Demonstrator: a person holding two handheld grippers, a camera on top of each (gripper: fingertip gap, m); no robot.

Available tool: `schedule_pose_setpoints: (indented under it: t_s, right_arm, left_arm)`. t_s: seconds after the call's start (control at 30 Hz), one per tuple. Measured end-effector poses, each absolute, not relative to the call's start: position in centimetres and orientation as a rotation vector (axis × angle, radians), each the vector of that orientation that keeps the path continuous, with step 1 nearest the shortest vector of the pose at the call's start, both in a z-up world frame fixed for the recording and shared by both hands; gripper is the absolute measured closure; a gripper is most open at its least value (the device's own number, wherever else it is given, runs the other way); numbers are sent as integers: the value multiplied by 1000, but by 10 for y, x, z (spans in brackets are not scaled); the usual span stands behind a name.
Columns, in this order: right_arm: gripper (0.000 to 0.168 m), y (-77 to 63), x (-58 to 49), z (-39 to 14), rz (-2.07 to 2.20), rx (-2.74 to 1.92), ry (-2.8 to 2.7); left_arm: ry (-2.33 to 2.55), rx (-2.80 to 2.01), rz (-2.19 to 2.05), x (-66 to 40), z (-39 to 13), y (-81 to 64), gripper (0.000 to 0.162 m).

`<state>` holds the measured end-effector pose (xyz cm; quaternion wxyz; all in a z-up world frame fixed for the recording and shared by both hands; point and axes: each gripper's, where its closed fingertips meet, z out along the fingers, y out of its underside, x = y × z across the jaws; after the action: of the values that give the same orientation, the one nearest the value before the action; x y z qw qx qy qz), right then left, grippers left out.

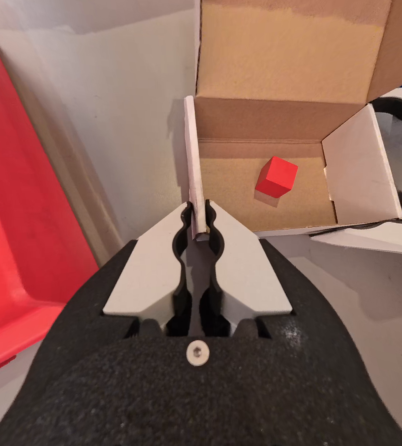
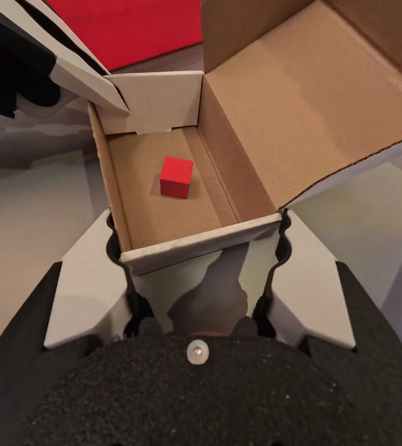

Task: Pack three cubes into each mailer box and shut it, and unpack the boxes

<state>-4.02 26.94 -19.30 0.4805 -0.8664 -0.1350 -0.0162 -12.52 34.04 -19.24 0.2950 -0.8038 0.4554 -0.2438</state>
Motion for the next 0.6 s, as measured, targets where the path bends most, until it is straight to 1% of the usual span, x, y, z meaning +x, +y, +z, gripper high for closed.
schedule_pose_setpoints:
  t_s: [0.2, 0.27, 0.33, 0.4, 0.6]
  right_arm:
    - [38, 270, -41, -193, -3, -2118, -321]
    - [38, 270, -41, -193, 1, -2122, -320]
    - [38, 270, -41, -193, 5, -2124, -320]
    - [38, 270, -41, -193, 2, -2129, -318]
    - [38, 271, -41, -194, -5, -2137, -312]
  left_arm:
    - [1212, -2135, -675, -125, -191, 340, 151]
    - [1201, -2137, -683, -125, -189, 340, 144]
    - [1194, -2138, -691, -128, -185, 340, 131]
    - [1187, -2122, -731, -136, -173, 335, 123]
    - [1149, -2022, -862, -194, -129, 299, 123]
